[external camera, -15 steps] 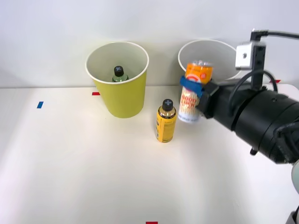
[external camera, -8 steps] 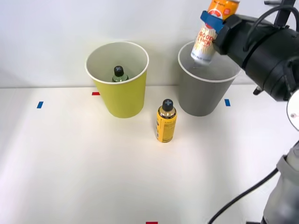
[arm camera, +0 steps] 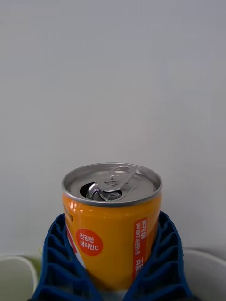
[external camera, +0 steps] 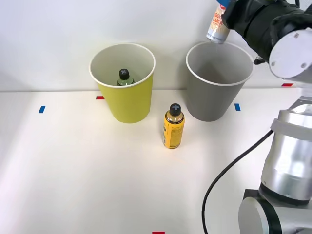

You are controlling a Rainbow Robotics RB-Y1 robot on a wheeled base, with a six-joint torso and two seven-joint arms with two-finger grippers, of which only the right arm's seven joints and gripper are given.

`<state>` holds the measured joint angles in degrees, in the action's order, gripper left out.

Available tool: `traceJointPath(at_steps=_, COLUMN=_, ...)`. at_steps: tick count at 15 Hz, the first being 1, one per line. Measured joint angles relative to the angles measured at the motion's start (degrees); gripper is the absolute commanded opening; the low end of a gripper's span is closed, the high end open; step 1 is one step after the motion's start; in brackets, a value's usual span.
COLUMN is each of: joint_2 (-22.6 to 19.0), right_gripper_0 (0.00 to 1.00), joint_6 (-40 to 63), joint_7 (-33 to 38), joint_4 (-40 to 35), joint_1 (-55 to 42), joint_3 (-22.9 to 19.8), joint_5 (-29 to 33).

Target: Put cans in the gray bin, plastic bottles in the light green bin

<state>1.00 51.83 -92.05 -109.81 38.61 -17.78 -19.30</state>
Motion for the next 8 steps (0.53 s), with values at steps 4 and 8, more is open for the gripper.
traceJointPath(at_steps=4, joint_2=0.00, right_gripper_0=0.00, joint_6=-7.70, joint_7=-1.38, joint_4=8.01, joint_1=0.57, joint_3=1.24, joint_5=4.33)
traceJointPath(at_steps=8, joint_2=-1.39, right_gripper_0=0.00, joint_6=-8.59, joint_7=-2.66, joint_4=11.84, joint_1=0.61, joint_3=1.80, joint_5=4.61)
